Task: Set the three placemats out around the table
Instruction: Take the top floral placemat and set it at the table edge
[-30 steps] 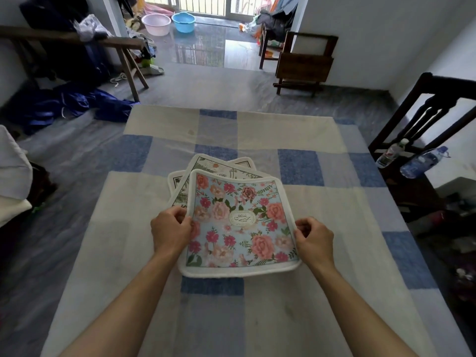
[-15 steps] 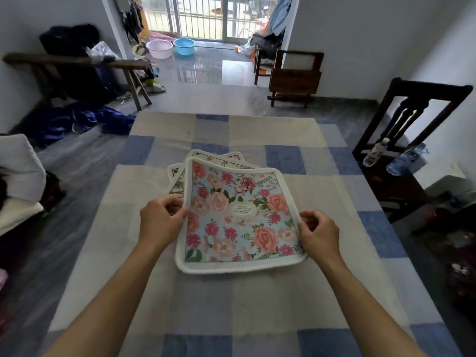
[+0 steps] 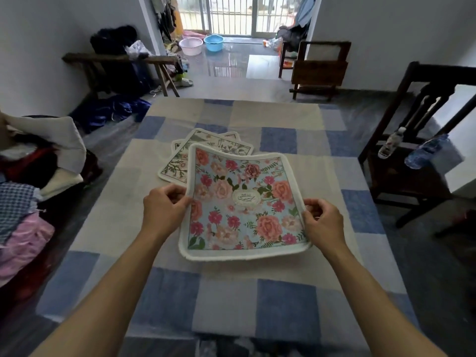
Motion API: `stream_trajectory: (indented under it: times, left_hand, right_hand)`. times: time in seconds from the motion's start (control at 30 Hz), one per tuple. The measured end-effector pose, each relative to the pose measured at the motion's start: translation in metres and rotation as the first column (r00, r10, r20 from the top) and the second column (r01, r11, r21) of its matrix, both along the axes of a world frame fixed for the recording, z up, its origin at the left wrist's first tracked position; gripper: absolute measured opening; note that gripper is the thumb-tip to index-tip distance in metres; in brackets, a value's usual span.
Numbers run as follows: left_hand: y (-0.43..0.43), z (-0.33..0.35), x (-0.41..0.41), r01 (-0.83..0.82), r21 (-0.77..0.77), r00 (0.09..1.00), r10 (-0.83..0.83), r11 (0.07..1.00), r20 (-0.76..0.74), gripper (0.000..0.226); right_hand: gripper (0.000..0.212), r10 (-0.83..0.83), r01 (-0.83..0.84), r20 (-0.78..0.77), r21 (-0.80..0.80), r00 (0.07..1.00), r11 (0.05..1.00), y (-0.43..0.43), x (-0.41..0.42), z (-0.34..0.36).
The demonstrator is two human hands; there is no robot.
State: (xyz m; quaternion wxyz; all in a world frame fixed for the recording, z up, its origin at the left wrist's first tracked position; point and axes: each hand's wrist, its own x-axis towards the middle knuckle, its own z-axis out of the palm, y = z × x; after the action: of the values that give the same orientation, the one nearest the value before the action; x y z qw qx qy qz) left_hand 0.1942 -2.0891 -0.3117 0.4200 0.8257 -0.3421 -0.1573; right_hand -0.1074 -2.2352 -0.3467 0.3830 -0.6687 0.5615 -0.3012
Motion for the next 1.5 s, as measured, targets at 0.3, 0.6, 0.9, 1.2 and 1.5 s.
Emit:
stream_trajectory:
  times: [0.3,0.6,0.9,1.2,1.5]
  left_hand:
    - [0.028,-0.004,-0.001,0.048,0.0,0.999,-0.048,0.999,0.002,0.009]
    - [0.074,-0.089,-0.007,0.029,0.104,0.996,-0.02,0.994,-0.082,0.004]
    - [0.082,-0.148,-0.009,-0.013,0.335,0.995,0.044,0.942,-0.088,0.007]
    - [0.084,-0.15,-0.008,-0.07,0.375,0.994,0.097,0.925,-0.053,0.019]
    - [0.038,-0.092,-0.001,0.082,0.234,0.995,-0.091,0.969,0.031,0.028]
  right_hand:
    - [0.008,-0.058,0.057,0.03,0.021,0.998,0.998,0.048,-0.019,0.003]
    - [0.006,-0.084,0.091,-0.048,0.166,0.995,0.982,0.096,-0.019,-0.059]
    - [0.009,-0.038,0.108,-0.219,0.319,0.975,0.942,0.114,-0.022,-0.121]
    - [0.013,-0.048,0.139,-0.276,0.32,0.96,0.937,0.107,-0.026,-0.126]
    - [0.024,-0.127,0.15,-0.127,0.195,0.984,0.969,0.08,-0.004,-0.082]
